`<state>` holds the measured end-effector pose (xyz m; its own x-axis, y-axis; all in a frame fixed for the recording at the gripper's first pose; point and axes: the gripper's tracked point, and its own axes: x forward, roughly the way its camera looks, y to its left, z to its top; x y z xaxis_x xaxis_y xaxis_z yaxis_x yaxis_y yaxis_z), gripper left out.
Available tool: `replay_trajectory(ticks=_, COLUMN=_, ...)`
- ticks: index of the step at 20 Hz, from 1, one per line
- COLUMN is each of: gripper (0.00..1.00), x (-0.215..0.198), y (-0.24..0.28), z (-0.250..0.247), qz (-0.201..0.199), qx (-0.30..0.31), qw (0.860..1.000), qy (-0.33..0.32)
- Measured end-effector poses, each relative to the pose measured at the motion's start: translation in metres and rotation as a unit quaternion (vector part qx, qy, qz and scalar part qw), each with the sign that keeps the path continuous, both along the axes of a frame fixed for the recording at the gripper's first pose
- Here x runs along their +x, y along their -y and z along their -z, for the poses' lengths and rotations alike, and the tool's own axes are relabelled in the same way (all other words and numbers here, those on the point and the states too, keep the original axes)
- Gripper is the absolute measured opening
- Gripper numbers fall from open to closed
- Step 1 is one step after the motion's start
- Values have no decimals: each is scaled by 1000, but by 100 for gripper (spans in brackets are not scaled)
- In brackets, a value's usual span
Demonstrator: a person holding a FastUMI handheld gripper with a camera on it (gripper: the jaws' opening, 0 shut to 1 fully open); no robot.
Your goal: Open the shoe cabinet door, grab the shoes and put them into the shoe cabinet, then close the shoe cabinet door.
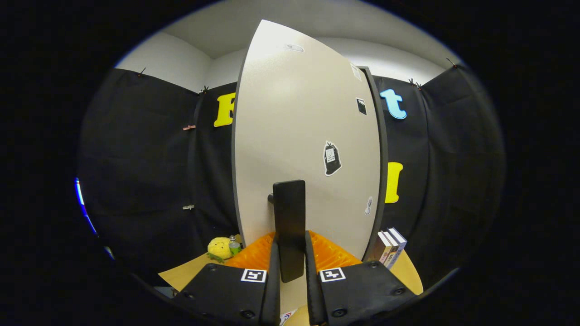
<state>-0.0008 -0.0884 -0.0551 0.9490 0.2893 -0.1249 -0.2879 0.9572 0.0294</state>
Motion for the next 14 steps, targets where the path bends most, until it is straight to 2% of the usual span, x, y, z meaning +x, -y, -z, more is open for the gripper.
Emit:
replay_trajectory(ticks=11, gripper=27, x=-24, y=68, z=-1, qz=69, qx=-3, qw=998, qy=-2)
replay_trajectory(ticks=14, gripper=27, x=-19, y=89, z=-2, qz=93, qx=3, qw=996, qy=-1)
